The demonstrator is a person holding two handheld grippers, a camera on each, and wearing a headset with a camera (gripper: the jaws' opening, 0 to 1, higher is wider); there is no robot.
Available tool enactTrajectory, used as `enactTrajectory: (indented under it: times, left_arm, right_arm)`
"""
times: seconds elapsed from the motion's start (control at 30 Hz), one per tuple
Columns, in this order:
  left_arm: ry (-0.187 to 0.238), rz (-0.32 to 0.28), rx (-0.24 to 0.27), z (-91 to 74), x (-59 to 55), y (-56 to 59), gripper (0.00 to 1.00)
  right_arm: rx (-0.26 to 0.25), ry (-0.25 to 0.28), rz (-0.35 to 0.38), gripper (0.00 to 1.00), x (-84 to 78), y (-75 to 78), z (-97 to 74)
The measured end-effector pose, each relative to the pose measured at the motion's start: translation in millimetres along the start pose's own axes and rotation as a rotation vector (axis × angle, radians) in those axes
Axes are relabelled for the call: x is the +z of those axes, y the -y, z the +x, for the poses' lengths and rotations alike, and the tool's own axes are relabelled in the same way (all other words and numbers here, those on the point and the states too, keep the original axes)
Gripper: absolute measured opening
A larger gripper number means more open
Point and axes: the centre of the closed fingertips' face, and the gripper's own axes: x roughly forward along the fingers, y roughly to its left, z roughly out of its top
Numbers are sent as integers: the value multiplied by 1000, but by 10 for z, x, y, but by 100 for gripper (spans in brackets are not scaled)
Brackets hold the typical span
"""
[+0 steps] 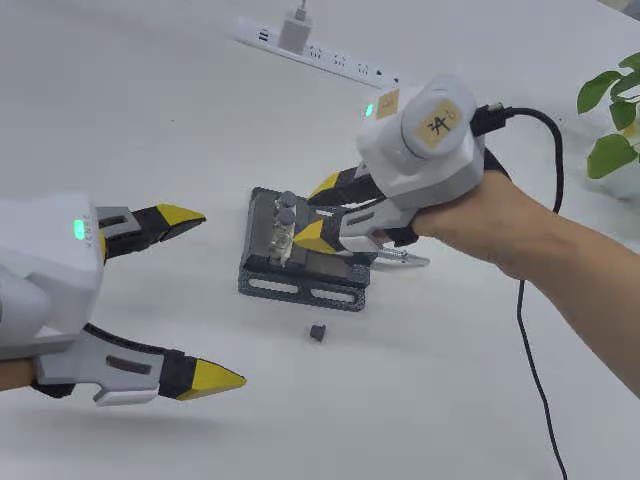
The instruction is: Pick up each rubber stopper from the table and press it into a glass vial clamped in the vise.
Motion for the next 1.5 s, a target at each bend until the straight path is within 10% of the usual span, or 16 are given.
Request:
enactTrajectory:
  times: [0.8,1.5]
  left_arm:
    - [-95,75,-23,2,-35,-99,89]
    - [-201,189,-97,198,7,-76,80]
  right_arm:
    - [-18,196,58,68,-283,-247,-299]
    - [-90,295,128,81,-840,-228,-560]
